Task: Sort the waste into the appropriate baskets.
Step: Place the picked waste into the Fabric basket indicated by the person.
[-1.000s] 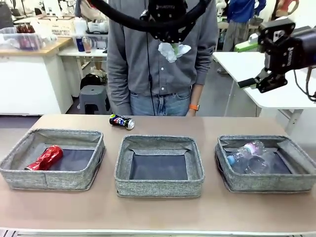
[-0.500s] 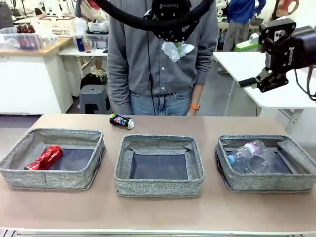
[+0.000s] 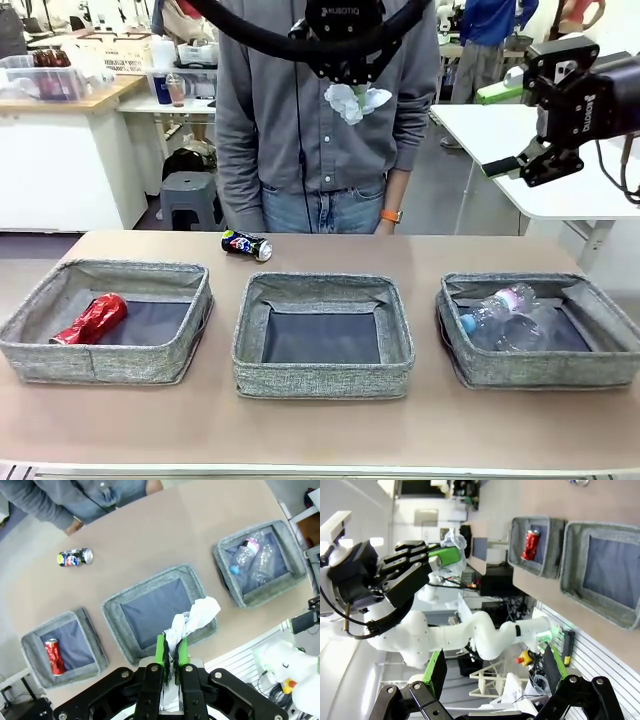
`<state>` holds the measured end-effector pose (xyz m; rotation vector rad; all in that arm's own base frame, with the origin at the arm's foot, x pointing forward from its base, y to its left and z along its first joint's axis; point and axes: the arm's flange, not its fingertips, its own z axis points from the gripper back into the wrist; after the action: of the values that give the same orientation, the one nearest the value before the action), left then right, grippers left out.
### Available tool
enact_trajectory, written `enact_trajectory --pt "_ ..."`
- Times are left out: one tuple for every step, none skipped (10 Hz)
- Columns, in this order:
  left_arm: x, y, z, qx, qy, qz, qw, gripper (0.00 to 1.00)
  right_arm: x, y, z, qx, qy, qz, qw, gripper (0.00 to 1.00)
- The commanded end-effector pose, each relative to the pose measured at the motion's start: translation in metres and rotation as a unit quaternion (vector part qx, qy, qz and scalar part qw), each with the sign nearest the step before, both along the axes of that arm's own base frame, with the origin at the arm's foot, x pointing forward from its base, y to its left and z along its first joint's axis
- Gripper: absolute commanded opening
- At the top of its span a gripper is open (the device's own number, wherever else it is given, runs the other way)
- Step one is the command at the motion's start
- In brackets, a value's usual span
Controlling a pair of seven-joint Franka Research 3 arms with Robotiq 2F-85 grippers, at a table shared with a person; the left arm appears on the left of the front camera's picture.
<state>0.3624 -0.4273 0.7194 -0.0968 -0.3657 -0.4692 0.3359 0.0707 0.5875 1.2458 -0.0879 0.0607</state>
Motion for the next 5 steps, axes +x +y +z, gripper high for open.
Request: enact_trajectory --pt "-0.0054 0.007 -0.0025 0.008 -0.008 0.004 1.0 0.06 0.0011 -0.0005 0.0035 0.006 -0.004 0.001 1.0 1.0" --pt "-0.0054 0.007 -0.0025 0.008 -0.008 0.004 1.0 0.06 0.0011 -0.0005 0.0035 0.006 -0.004 0.001 1.0 1.0" --pt "-0.0054 0.007 -0.0025 0.008 -0.008 0.004 1.0 0.06 0.0011 -0.0005 0.0035 0.006 -0.004 0.001 1.0 1.0" --pt "-0.0054 0.007 -0.0025 0.008 -0.008 0.004 1.0 0.06 0.0011 -0.0005 0.0035 0.006 -0.004 0.001 1.0 1.0" --pt "-0.0054 0.007 -0.0025 0.008 -0.008 0.004 1.0 0.06 0.0011 -0.0005 0.0035 0.006 -0.004 0.001 1.0 1.0"
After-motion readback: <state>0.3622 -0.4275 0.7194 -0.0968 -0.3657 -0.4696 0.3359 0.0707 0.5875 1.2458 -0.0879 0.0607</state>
